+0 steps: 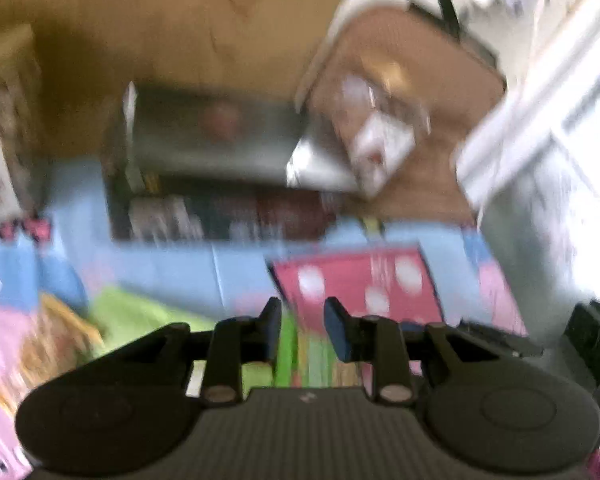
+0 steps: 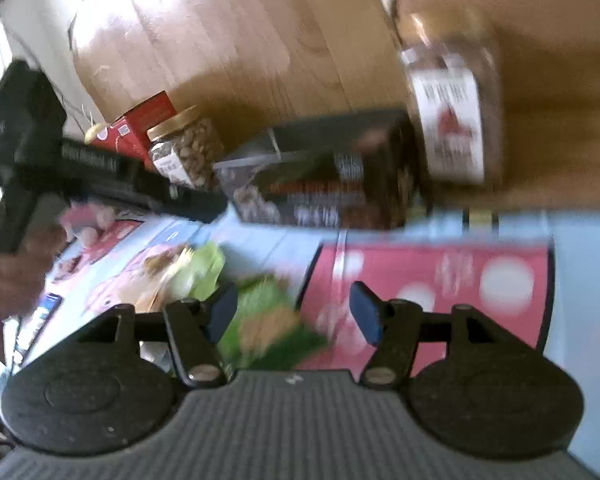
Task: Organize snacks
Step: 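Grasp the green snack bar packet with the left gripper, then lower the green bar packet into the black tin box and release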
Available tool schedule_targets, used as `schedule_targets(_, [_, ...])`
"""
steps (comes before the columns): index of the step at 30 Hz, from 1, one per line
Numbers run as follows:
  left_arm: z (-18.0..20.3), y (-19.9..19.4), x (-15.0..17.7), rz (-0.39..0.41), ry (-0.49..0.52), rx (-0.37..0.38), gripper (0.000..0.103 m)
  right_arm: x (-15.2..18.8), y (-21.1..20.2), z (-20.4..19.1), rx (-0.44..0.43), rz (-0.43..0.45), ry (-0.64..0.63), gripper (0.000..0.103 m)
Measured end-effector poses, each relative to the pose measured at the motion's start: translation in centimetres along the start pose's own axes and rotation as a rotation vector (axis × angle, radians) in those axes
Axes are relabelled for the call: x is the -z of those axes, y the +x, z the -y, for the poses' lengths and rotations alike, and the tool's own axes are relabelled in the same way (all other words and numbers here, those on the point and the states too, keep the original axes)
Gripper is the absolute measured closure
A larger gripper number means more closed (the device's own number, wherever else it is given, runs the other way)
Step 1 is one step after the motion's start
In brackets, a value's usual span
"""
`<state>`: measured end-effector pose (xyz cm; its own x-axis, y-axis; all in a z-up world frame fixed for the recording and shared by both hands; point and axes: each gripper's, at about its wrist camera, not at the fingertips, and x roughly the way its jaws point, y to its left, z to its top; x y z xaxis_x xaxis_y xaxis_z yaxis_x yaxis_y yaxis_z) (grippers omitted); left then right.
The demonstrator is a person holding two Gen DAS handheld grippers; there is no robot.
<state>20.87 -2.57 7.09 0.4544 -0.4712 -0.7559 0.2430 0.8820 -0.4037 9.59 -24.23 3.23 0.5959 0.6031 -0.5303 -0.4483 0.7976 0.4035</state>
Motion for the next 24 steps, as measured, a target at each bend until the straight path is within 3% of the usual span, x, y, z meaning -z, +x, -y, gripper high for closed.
schedule_targets(1, [0.0, 0.4, 0.6, -0.024, 0.006, 0.008, 0.076, 1.0, -0.5, 0.0, 0.001, 0.007, 0.016, 0.038])
schedule_targets(4, [0.1, 1.4, 1.3, -0.040, 0.022, 0.016, 0.051, 2.6, -0.4, -1.3, 0.038, 0.019, -0.006, 0.037])
schedule_targets(8, [0.1, 1.9, 1.6, -0.026, 0.015, 0.009, 0.046, 3.5, 1.9, -2.7, 0.071, -0.013, -0.064, 0.034])
schedule_targets(12, [0.3, 2.0, 1.9, -0.025, 0.018, 0.022, 0.048, 3.5, 3.0, -3.4, 0.101, 0.006, -0.095, 0.034])
schedule_targets(14, [0.9, 3.0, 2.4, -0.036, 0.048, 0.012, 0.060, 3.9, 3.2, -3.3, 0.099, 0.015, -0.082, 0.035])
schedule_targets(16, [1.8, 3.2, 3.0, -0.047, 0.091, -0.011, 0.065, 4.0, 3.5, -3.6, 0.106, 0.017, -0.092, 0.044])
schedule_targets(19, [2.5, 3.1, 3.7, -0.031, 0.137, -0.043, 0.066, 4.1, 3.5, -4.1, 0.128, 0.017, -0.126, 0.052])
schedule_targets(24, [2.3, 1.4, 3.2, 0.005, 0.095, -0.027, 0.067, 3.8, 2.8, -4.6, 0.126, 0.044, -0.119, 0.056])
